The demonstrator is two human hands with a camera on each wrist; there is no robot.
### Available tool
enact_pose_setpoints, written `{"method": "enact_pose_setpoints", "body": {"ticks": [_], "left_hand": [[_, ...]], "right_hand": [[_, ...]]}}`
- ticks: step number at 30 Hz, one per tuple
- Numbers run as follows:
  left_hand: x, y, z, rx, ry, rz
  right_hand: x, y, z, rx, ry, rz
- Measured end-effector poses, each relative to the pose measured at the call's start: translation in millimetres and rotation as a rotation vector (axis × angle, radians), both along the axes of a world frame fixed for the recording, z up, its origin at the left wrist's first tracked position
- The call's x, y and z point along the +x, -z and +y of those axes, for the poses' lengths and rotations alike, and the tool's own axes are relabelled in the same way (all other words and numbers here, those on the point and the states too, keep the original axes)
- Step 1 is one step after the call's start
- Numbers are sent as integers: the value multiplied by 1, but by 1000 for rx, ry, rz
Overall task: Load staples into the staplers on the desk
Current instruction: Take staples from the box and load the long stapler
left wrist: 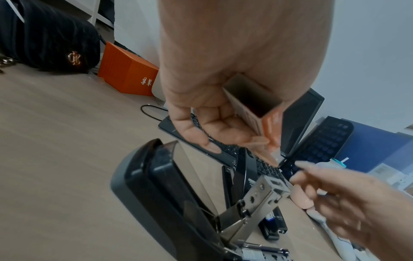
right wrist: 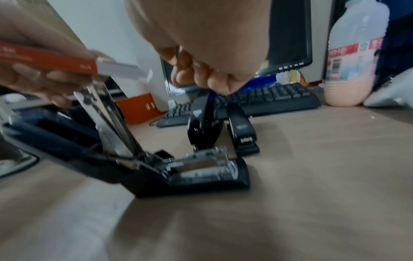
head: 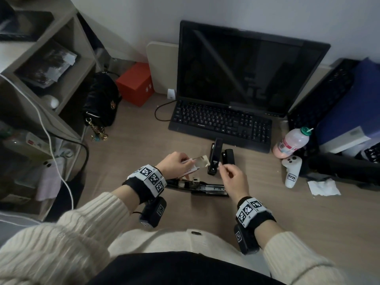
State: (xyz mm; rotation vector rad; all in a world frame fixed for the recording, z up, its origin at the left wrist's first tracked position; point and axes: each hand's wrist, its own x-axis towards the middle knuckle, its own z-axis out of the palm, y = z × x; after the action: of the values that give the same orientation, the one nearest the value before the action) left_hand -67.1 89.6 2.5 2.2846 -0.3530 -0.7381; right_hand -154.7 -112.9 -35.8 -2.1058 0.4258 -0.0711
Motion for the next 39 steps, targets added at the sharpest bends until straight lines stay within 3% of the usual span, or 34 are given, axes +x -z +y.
{"method": "enact_pose_setpoints", "body": {"ticks": [3,6,13,17,23,27,39], "left_hand": [[1,-2,-6,17,9,-7],[2,-4,-12,-3,25,9],[7,-10,-18,-37,13,110],[8,-12,-23,-19,-3,157],[13,-18,-30,122,20,168],[16,-16,-32,160,34,164],[17,-9,-22,53,79,177]], "right_hand": [[11,-10,6,3,-81,-107],[17,-8,11,-51,-165,-92],[22,-6,11,183,-192,-1],[25,2,8,215,-217,89],[25,-7,10,299,-246,172],[26,-5,12,338,-249,161],[19,-4,5,418,-228,159]]}}
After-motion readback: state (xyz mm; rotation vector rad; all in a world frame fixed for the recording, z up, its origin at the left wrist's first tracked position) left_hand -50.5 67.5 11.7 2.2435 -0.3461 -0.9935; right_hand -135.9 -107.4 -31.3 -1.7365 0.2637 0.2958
